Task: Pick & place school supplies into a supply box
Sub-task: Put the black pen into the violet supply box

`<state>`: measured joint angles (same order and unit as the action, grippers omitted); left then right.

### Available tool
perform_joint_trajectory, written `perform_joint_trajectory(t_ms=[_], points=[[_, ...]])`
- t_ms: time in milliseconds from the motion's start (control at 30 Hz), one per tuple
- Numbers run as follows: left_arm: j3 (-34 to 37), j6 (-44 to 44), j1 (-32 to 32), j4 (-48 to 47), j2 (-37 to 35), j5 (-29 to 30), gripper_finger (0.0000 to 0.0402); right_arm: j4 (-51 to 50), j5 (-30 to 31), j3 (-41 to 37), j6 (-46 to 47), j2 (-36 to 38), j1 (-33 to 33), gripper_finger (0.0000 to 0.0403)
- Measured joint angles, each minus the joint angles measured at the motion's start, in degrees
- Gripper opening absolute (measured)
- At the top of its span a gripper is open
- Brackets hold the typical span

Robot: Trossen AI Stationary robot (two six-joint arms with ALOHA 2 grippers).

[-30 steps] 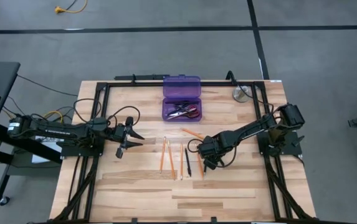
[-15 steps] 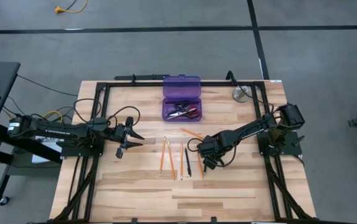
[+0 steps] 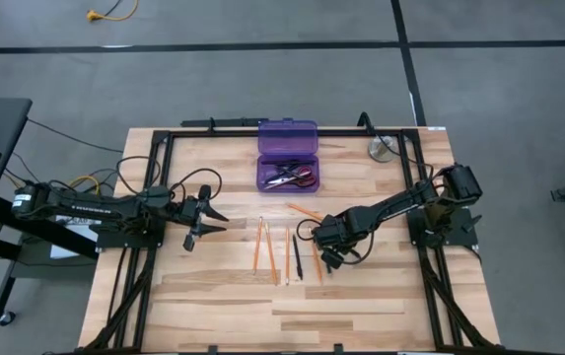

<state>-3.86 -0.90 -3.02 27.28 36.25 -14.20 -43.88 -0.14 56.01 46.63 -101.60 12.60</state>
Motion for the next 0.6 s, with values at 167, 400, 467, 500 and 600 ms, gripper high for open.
perform_joint_trajectory(t_ms=[167,400,467,500,600], points=[[0.0,-0.01,-0.01,-0.02,0.0,0.0,0.011,-0.05,0.0,0.0,-0.02,0.0,0.0,0.0027],[0.0,0.01,0.0,-0.02,0.0,0.0,0.011,-0.02,-0.01,-0.02,-0.02,0.0,0.0,0.0029],[0.0,0.01,-0.01,-0.02,0.0,0.0,0.011,-0.04,0.0,-0.02,-0.05,0.0,0.0,0.0026],[0.0,0.01,-0.01,-0.02,0.0,0.0,0.011,-0.04,0.02,-0.04,-0.09,0.0,0.0,0.0025],[0.0,0.01,0.01,-0.02,0.0,0.0,0.011,-0.05,0.0,-0.04,-0.38,0.23,0.0,0.0024]])
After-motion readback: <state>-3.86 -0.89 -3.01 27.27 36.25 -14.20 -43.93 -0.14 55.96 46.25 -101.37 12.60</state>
